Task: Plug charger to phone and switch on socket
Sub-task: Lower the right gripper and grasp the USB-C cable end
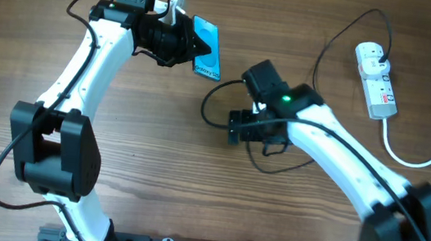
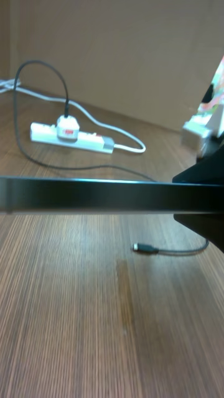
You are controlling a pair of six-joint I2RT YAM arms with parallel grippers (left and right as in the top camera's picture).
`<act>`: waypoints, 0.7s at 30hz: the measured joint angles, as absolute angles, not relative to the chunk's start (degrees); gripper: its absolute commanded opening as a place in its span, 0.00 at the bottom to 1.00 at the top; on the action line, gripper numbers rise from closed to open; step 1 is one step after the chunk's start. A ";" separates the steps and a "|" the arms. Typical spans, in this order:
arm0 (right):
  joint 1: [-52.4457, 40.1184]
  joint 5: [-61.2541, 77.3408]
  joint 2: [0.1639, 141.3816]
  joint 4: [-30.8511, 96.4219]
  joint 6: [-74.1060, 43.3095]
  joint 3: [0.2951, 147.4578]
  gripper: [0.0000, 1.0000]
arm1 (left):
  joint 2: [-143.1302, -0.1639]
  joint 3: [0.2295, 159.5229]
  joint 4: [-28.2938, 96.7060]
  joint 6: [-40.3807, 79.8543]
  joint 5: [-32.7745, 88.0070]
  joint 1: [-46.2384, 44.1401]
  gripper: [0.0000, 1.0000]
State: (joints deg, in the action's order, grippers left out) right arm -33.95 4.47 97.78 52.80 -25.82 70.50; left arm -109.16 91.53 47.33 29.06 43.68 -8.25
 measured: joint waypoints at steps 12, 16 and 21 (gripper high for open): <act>-33.95 3.60 103.11 43.99 -24.43 69.97 0.55 | -109.16 91.53 50.39 28.80 40.16 -1.45 0.04; -33.95 2.87 104.03 42.15 -24.43 69.93 0.50 | -109.16 91.53 53.63 28.58 38.06 1.67 0.04; -33.95 0.08 107.53 41.47 -27.00 69.89 0.49 | -109.16 91.53 55.37 28.49 33.87 2.11 0.04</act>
